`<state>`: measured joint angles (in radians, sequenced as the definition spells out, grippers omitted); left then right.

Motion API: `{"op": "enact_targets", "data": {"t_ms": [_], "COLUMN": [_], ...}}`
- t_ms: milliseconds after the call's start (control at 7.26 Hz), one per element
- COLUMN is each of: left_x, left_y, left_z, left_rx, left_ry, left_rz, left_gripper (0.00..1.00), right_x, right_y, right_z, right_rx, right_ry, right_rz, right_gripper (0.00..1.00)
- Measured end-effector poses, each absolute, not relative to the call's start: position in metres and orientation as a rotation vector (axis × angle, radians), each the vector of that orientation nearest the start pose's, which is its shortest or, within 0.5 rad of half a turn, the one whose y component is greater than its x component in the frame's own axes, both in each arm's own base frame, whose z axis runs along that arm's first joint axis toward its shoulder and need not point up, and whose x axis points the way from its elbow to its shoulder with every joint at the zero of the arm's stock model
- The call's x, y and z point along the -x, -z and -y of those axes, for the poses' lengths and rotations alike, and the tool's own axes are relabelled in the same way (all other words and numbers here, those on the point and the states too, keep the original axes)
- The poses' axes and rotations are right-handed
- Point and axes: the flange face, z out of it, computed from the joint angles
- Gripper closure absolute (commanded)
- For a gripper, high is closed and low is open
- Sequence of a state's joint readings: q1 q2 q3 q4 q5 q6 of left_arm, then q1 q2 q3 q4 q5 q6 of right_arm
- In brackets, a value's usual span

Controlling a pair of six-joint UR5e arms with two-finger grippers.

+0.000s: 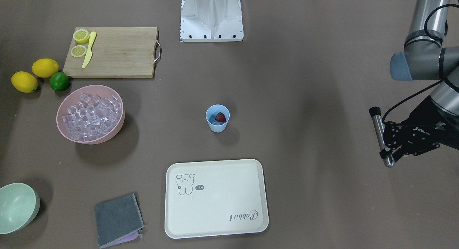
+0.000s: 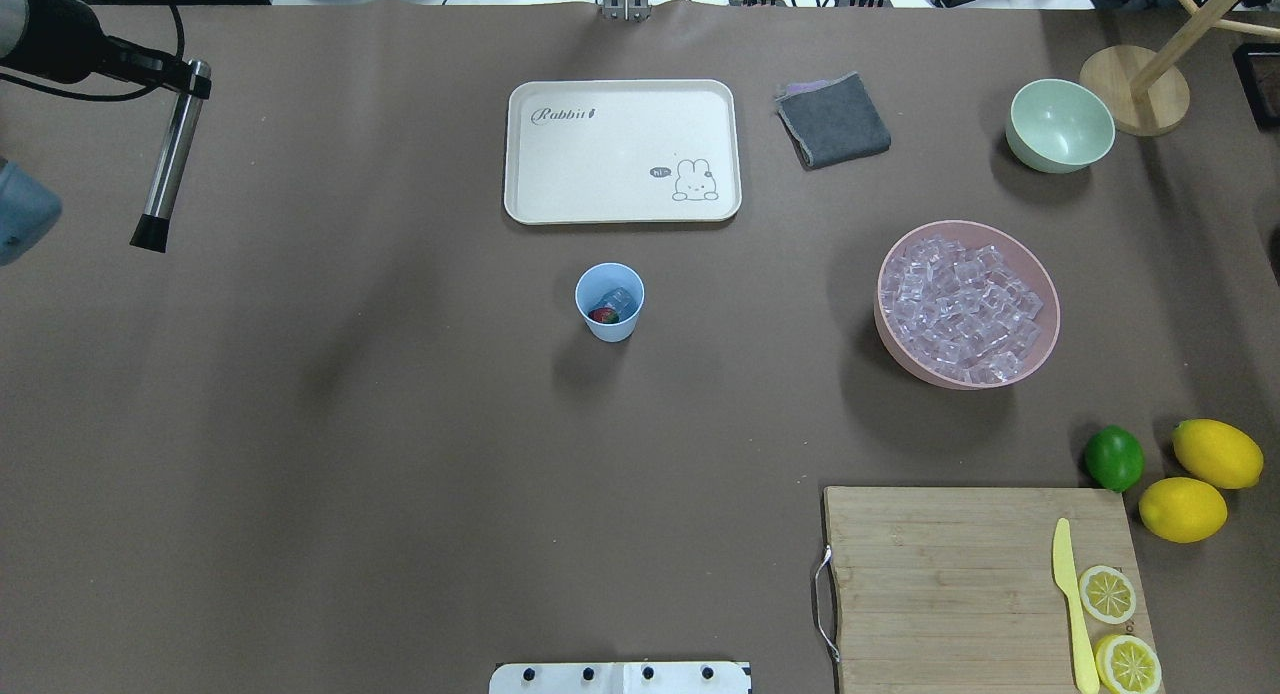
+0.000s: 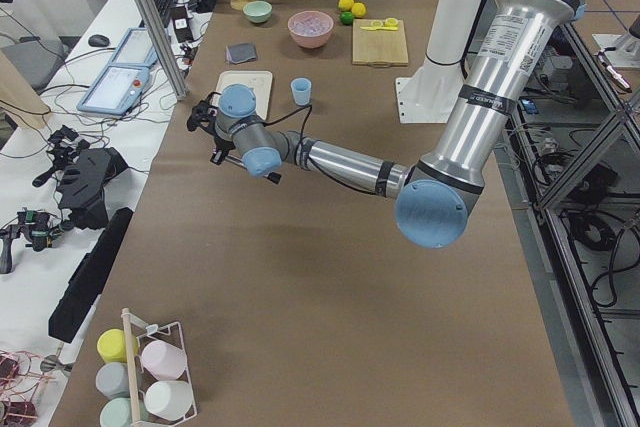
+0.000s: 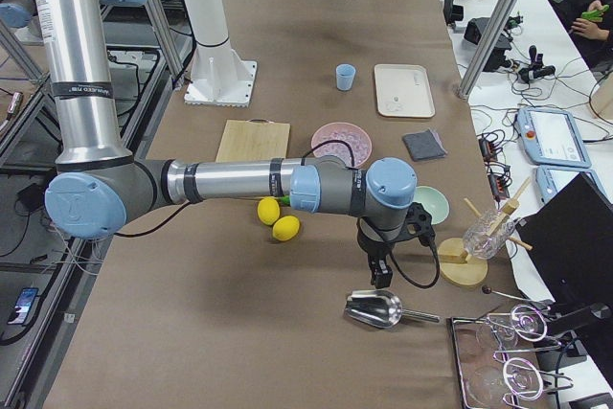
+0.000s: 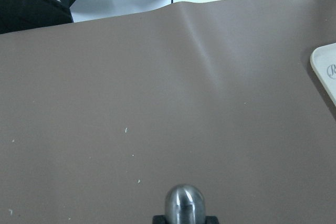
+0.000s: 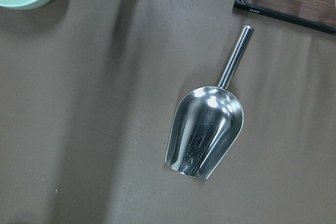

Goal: Mash ice and strawberries in cup
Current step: 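Lift the metal rod upright with the left gripper and carry it over the cup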

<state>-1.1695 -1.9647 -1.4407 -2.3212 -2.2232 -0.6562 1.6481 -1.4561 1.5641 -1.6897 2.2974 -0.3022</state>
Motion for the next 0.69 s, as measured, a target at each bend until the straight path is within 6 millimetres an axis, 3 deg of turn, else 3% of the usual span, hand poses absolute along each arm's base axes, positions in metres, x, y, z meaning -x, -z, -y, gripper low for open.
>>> {"op": "enact_targets", "data": {"t_ms": [275, 413, 689], "left_x": [-0.206, -0.22, -0.262], "left_y": [-0.38, -0.353, -0.275], "left_z": [0.641, 0.641, 0.632], "left_rx": [-0.553, -0.584, -0.717], "left_ry": [-0.101, -0.113, -0.142], "left_rz": [-1.036, -1.069, -1.15], "left_gripper": [0.8, 0.8, 0.8], "right_x": [-0.109, -0.109, -0.109], "right_y": [-0.618, -0.618, -0.617], "right_z": [0.531, 0.531, 0.531], "right_rx": [-0.127, -0.128, -0.128], "right_ry": [0.212, 0.211, 0.212], "right_rz": [0.717, 0.717, 0.718], "right_gripper": [0.01, 0.01, 0.01]}}
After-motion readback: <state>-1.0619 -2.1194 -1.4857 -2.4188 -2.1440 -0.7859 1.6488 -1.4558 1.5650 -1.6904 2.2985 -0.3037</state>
